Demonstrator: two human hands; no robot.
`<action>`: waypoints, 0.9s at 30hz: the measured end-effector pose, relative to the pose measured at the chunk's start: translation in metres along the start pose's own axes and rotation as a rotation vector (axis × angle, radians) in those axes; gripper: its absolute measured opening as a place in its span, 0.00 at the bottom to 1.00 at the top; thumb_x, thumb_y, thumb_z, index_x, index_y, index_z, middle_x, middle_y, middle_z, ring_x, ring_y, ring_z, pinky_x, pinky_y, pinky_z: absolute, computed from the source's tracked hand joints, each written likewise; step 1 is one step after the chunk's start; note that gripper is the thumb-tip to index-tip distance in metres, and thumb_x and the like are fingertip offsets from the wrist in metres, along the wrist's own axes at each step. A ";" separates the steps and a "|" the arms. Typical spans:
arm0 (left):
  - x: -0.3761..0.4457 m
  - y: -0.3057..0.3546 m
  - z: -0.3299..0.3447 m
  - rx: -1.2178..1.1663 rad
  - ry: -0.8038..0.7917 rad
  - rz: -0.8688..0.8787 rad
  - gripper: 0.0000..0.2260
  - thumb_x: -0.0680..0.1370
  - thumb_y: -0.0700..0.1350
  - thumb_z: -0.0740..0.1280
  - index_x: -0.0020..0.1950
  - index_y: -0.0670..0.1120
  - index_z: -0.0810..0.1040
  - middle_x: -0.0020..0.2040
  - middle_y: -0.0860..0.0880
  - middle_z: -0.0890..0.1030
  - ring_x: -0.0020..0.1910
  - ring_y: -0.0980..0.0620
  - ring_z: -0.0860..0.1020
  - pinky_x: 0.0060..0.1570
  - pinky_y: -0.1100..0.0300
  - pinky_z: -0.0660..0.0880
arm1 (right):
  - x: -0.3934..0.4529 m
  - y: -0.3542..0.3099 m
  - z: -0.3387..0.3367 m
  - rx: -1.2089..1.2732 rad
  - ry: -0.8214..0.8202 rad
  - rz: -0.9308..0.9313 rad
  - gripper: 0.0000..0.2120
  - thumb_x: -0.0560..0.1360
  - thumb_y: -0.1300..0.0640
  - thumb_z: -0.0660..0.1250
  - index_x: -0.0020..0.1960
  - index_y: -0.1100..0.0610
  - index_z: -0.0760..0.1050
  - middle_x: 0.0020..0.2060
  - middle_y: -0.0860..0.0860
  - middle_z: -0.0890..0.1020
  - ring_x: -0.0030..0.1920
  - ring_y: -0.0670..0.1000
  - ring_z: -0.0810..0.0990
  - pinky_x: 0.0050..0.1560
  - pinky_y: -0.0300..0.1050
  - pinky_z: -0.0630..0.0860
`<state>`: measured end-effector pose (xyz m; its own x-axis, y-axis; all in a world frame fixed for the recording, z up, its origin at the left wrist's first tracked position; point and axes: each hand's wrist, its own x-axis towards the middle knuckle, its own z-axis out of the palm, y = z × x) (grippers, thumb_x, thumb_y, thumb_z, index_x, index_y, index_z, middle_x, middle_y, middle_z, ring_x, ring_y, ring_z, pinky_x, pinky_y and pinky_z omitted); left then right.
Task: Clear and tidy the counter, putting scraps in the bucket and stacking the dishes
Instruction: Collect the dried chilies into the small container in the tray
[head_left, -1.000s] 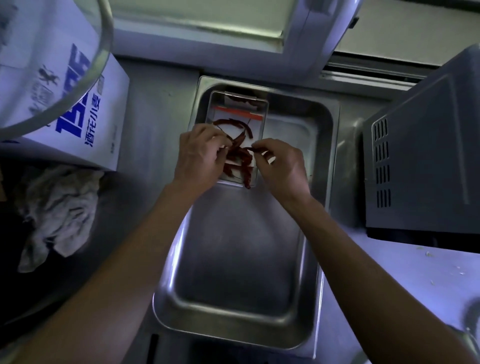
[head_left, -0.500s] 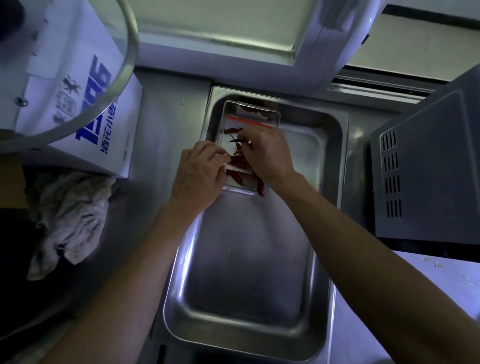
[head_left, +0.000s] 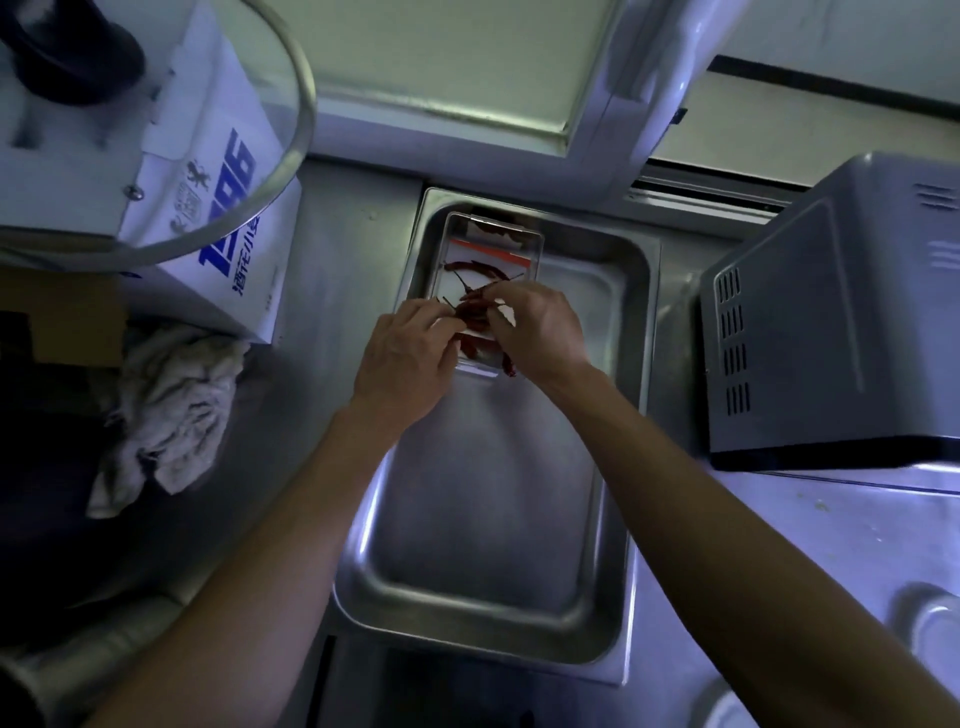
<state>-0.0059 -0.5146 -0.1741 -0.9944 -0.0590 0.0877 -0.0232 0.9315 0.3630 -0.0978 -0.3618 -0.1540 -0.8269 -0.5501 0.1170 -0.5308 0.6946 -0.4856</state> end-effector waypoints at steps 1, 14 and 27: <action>-0.004 0.007 -0.005 -0.015 -0.003 -0.006 0.12 0.79 0.44 0.65 0.61 0.45 0.79 0.62 0.47 0.78 0.63 0.46 0.73 0.56 0.49 0.72 | -0.012 -0.002 -0.007 0.021 0.009 0.015 0.09 0.78 0.63 0.67 0.55 0.59 0.82 0.49 0.55 0.85 0.46 0.56 0.83 0.47 0.54 0.80; -0.104 0.136 -0.003 0.033 -0.138 0.177 0.18 0.78 0.49 0.67 0.66 0.45 0.76 0.63 0.47 0.78 0.66 0.46 0.72 0.58 0.46 0.73 | -0.245 0.032 -0.086 0.088 -0.030 0.310 0.16 0.78 0.56 0.68 0.65 0.54 0.77 0.62 0.52 0.81 0.61 0.54 0.79 0.60 0.53 0.77; -0.208 0.293 0.040 0.099 -0.233 0.412 0.19 0.78 0.50 0.67 0.67 0.45 0.77 0.66 0.48 0.77 0.68 0.46 0.71 0.60 0.49 0.72 | -0.465 0.082 -0.140 0.182 0.115 0.552 0.18 0.78 0.55 0.68 0.68 0.52 0.76 0.64 0.52 0.80 0.61 0.55 0.79 0.60 0.52 0.77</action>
<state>0.1904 -0.2150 -0.1229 -0.9193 0.3935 -0.0084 0.3790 0.8908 0.2508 0.2170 0.0161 -0.1276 -0.9919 -0.0692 -0.1065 0.0153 0.7672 -0.6412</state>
